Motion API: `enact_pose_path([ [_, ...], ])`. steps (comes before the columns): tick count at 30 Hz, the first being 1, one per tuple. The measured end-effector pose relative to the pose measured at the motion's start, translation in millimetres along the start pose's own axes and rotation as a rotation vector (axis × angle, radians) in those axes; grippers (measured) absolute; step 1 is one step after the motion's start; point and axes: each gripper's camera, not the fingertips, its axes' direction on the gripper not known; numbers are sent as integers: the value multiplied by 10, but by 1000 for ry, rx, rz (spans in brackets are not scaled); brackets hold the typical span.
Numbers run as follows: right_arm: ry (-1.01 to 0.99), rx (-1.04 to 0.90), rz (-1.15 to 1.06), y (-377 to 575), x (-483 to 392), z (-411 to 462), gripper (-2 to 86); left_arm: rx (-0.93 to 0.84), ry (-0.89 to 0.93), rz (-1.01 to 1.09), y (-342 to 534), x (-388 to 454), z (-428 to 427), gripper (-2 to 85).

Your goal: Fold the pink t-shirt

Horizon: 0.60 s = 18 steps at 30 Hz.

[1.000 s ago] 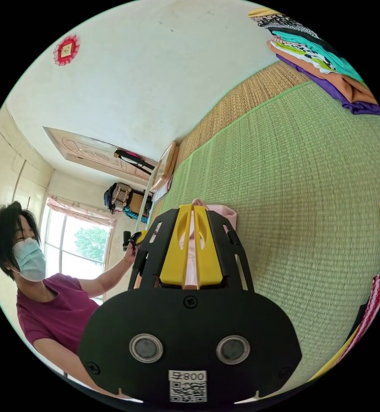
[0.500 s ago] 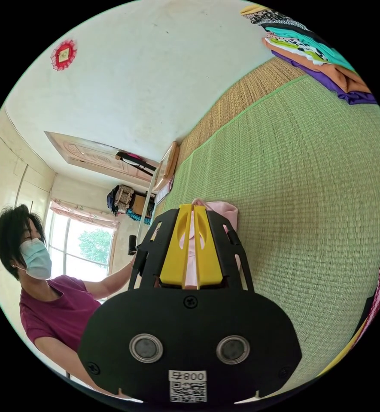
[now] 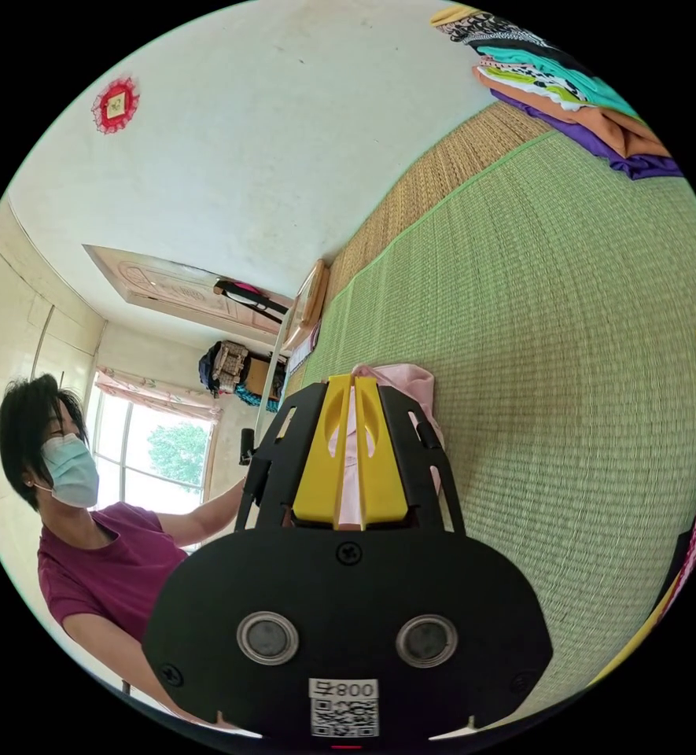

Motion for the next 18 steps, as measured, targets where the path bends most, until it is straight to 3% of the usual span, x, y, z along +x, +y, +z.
enact_pose_path([
  [18,-27,45,38,-159,157,-371,4,184,192,38,-350,118,-479,10],
])
